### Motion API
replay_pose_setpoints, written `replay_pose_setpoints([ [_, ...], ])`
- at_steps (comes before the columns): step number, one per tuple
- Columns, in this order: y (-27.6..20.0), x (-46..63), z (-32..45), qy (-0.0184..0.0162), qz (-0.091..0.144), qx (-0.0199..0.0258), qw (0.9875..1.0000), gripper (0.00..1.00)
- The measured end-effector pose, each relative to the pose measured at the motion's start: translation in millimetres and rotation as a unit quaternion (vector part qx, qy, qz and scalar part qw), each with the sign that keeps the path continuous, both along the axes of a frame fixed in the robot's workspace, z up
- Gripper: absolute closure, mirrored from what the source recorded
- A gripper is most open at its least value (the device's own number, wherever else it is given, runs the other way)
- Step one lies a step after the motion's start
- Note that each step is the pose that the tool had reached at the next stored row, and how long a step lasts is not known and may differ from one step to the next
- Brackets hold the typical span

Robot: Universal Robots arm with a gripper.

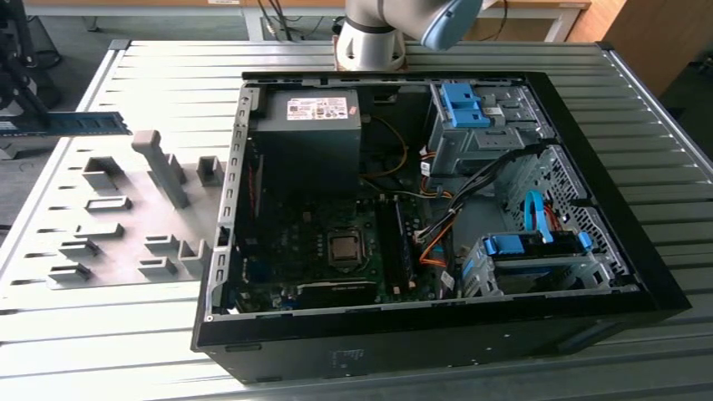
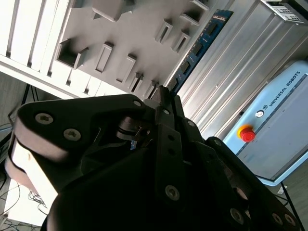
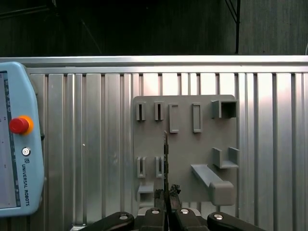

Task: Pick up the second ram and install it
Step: 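Pick up the second ram and move it above second insertion slot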

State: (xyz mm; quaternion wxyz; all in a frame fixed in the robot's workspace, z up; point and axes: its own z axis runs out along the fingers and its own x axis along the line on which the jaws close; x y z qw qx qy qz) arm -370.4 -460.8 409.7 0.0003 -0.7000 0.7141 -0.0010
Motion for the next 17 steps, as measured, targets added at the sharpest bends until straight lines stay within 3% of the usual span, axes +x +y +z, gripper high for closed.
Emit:
replay_pose_setpoints([
  [17, 0.0, 24.1, 0.0, 0.0000, 0.000, 0.0000, 1.0000, 0.86],
])
